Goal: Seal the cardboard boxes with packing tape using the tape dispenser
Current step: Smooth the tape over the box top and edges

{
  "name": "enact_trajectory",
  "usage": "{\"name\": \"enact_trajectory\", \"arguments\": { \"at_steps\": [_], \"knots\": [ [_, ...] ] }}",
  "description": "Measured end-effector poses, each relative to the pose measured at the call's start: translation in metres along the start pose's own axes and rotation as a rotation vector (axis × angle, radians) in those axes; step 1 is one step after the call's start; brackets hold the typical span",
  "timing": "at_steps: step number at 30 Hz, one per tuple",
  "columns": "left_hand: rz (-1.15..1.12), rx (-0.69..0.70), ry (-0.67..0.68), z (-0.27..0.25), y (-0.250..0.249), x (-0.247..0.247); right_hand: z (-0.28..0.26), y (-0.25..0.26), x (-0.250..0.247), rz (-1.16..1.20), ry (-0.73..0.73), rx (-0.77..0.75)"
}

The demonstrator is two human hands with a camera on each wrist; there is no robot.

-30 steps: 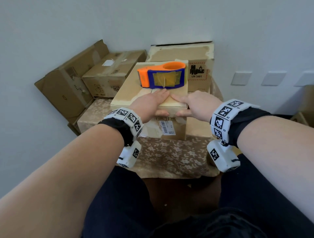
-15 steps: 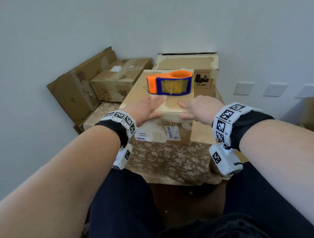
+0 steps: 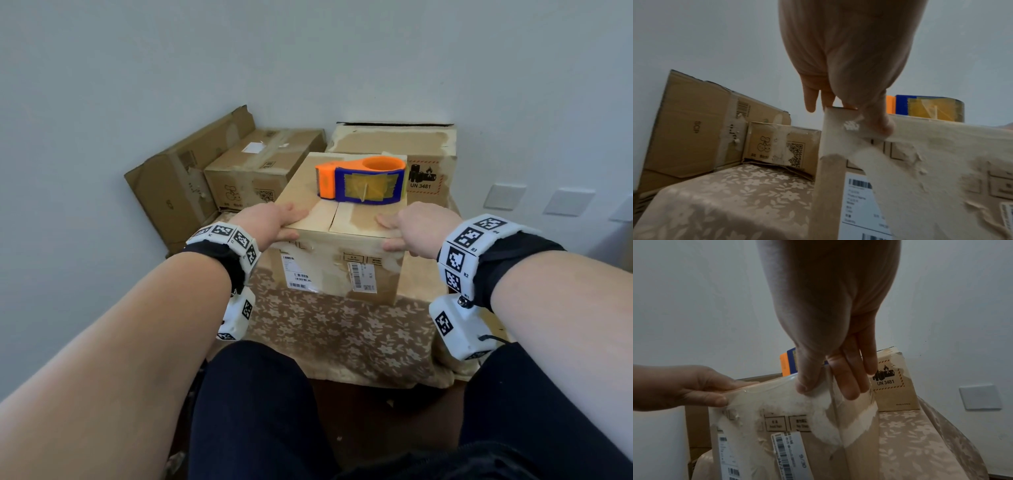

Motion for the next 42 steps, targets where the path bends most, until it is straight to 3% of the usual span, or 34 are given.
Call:
{"name": "enact_trajectory", "arguments": {
  "at_steps": [4,13,24,26,30,35,42],
  "knots": [
    [-0.055,-0.146,-0.066,-0.01,0.022,0.005,-0.002,0.001,0.0,-0.004,-0.002,0.0],
    [-0.216,-0.269,-0.148,-0.013,0.018,0.001,-0.002,-0.001,-0.002,0.023,-0.018,-0.047],
    [-0.563,-0.321,-0.198,-0.013,0.014,0.001,0.004,0.033,0.012,0.691,0.188,-0.173],
    [-0.616,-0.293,-0.199,-0.011,0.0,-0.001,0.006,0.024,0.011,0.822,0.151,-0.113],
    [-0.577,-0.286,-0.118,-0.003,-0.023,-0.002,0.009,-0.014,0.009,0.918,-0.06,0.067],
    [-0.458,-0.352,-0.04,0.003,-0.026,-0.009,0.024,-0.063,0.023,0.869,-0.245,0.295],
    [-0.313,-0.39,0.036,0.018,-0.025,-0.006,0.055,-0.1,0.031,0.724,-0.391,0.453]
  ]
}}
Point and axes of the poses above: each hand's wrist, its own z-axis towards the middle knuckle, its own x-axis out of the palm, y = z × x, the point moved 6 cm from there along z, towards the middle knuckle, and after that the axes turned 4 degrees about -y, right-handed, at the moved point
